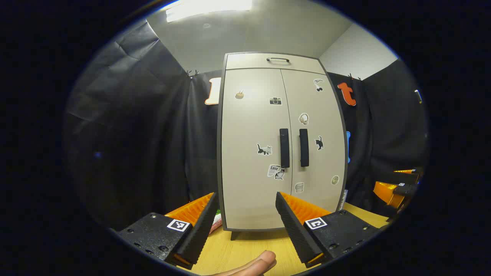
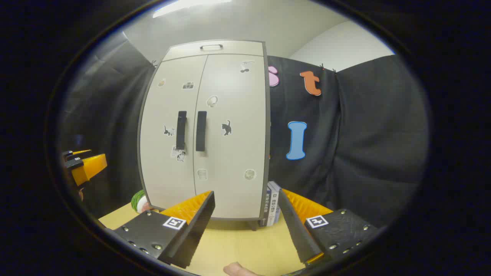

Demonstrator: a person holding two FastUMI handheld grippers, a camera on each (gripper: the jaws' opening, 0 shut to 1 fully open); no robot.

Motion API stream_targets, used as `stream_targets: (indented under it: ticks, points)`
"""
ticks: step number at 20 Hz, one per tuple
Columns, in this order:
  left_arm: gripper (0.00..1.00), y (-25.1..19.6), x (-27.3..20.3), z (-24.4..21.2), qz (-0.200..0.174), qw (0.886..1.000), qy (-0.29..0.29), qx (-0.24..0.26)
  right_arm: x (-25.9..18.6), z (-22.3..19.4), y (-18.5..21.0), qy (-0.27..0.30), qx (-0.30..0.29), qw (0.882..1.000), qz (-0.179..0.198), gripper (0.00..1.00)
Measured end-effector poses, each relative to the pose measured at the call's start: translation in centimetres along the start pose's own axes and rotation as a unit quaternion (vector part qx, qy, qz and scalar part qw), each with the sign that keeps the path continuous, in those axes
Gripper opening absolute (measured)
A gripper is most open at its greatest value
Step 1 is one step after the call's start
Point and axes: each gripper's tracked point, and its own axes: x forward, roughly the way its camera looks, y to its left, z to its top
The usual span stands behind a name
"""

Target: Open the right door of the double-door shoe cabinet with the right hand, and open the left door with the left hand.

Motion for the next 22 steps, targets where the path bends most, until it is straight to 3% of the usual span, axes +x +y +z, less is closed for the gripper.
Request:
stream_targets:
  ticks: [14,22]
  points:
    - [0.95,-3.1,-1.3,1.2,-0.045,0.999,-0.014,-0.001,-2.5,1.9,-0.6,-0.019,0.004,1.000,0.014,0.98]
    - [0.97,-2.5,-0.6,0.1,-0.030,1.000,0.006,-0.002,-2.3,1.2,-1.0,-0.018,-0.002,1.000,0.007,0.98]
